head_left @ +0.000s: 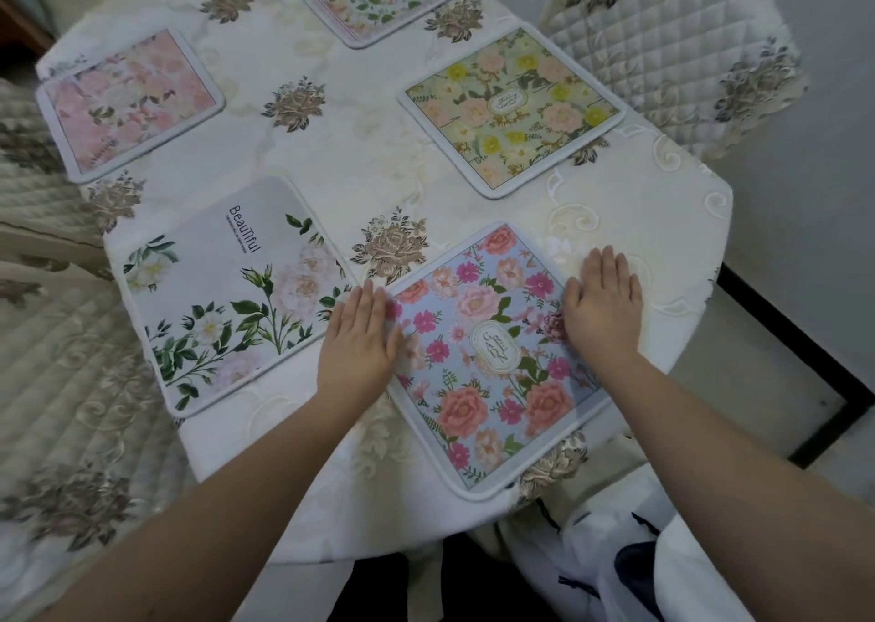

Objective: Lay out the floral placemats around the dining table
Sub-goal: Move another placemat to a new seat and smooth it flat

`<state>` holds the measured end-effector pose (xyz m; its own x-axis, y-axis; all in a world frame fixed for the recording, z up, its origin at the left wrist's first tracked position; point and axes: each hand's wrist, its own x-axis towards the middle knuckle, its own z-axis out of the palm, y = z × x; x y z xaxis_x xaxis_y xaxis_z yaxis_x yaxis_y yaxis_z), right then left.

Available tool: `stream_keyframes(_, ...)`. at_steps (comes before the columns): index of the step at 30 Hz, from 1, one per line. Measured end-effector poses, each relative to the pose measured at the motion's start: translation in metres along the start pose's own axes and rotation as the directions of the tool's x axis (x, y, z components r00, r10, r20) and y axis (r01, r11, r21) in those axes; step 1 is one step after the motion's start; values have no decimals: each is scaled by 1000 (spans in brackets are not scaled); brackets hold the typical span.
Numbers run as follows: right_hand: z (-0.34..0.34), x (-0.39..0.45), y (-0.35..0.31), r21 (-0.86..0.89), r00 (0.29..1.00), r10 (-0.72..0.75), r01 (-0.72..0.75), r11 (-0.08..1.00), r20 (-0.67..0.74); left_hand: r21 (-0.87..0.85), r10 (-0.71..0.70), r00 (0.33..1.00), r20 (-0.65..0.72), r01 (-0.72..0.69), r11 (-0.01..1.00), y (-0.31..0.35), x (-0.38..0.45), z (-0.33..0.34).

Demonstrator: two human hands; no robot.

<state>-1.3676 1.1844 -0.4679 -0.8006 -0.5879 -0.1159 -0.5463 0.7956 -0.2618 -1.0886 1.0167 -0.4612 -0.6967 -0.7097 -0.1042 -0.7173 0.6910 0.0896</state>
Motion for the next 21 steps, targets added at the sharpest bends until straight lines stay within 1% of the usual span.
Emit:
stream_keyframes(1,0,-8,-11,12,1000,1,-1,1000,-9,-30,35,999,-9,-36,999,9,1,0)
stream_keyframes(2,2,-17,-25,16,1000,-28,28,999,-13,-65,74,997,-10,-74,995,19,3,2)
stream_keyframes(4,12,-33,-58,32,991,-134,134,990,-4,-122,136,991,7,-134,983,39,10,5)
stream_keyframes(6,23,-45,-84,73,982,-186,183,980,30,-130,220,975,22,-215,968,53,22,7)
stream_keyframes(7,29,-50,-90,65,980,-193,189,980,55,-123,272,962,28,-267,956,58,28,8)
stream_keyframes(9,41,-55,-92,-8,974,-207,209,978,93,-99,366,930,42,-361,927,63,37,8)
stream_keyframes(10,45,-55,-90,-33,970,-220,224,974,99,-86,394,918,38,-390,917,64,40,9)
stream_keyframes(15,49,-54,-90,-36,970,-225,229,973,90,-54,393,920,13,-391,919,63,40,14)
stream_keyframes(21,48,-55,-89,-4,971,-217,218,976,98,-64,369,929,42,-366,928,63,41,14)
